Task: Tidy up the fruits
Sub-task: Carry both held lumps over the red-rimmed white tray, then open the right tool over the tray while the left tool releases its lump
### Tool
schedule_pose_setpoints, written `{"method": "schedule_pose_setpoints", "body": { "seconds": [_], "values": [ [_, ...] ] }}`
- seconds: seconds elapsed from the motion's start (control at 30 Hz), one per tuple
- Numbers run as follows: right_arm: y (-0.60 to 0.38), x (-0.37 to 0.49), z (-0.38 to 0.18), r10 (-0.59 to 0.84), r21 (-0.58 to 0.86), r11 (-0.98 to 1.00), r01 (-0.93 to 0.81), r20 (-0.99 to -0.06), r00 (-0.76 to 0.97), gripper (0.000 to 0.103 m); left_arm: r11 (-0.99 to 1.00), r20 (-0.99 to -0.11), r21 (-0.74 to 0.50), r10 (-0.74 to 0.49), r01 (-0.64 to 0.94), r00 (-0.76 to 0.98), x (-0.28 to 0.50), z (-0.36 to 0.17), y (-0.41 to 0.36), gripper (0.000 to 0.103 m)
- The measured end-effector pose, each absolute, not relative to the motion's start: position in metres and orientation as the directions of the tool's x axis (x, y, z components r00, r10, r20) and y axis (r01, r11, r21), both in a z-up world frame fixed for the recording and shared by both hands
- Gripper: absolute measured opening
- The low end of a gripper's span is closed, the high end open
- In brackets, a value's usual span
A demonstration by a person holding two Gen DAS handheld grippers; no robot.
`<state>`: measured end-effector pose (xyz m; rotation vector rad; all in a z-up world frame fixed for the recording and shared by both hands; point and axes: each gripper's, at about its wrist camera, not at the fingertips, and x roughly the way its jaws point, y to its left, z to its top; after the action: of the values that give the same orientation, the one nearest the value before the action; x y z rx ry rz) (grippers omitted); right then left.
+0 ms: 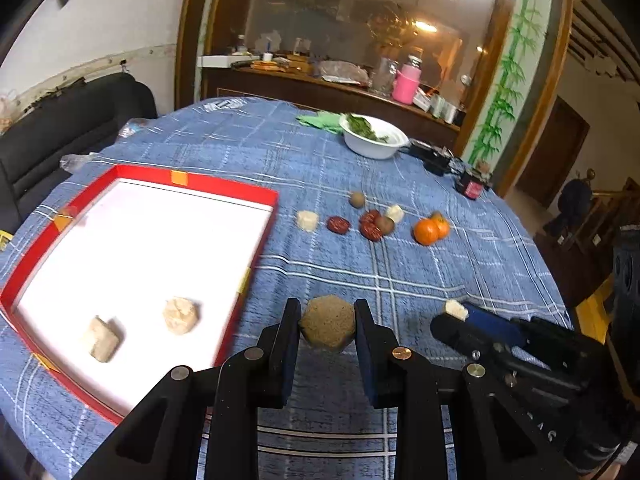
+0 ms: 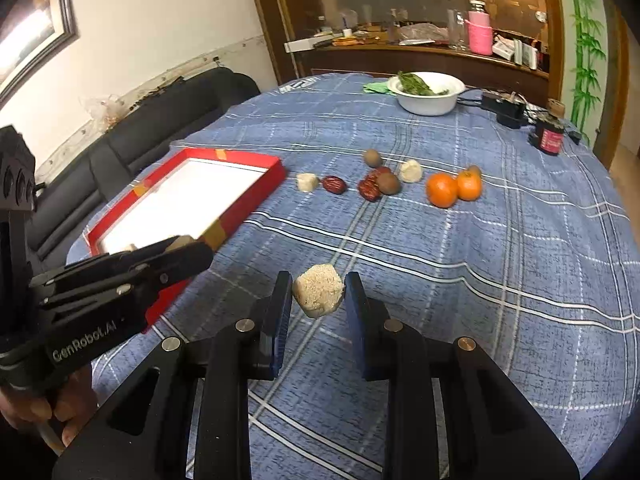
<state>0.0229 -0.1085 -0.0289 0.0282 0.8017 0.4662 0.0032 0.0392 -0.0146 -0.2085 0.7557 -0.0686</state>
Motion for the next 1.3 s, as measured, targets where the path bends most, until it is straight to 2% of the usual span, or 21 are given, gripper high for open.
{"method": "schedule_pose_setpoints", "body": {
  "seconds": [0.3, 0.77, 1.3],
  "values": [
    [-0.071, 0.023, -0.023, 0.474, 0.198, 0.856, -0.478, -0.672, 0.569, 0.026, 0.966, -0.663, -0.207, -0.024, -0.152, 0.748, 0.005, -0.010, 0.087, 0.025],
    [0.004, 0.028, -0.018, 0.555, 0.188, 0.771, -0.609, -0.668, 0.497, 0.026, 0.896, -0.706, -0.179, 0.172, -0.407, 0.687, 0.008, -0.029, 0.178, 0.025],
    [0.066, 0.027, -0.035, 0.582, 0.176, 0.694, -0.698, -0.707, 0.401, 0.026, 0.851, -0.742, -0.132, 0.256, -0.509, 0.620, 0.024, -0.049, 0.222, 0.025]
  ]
}}
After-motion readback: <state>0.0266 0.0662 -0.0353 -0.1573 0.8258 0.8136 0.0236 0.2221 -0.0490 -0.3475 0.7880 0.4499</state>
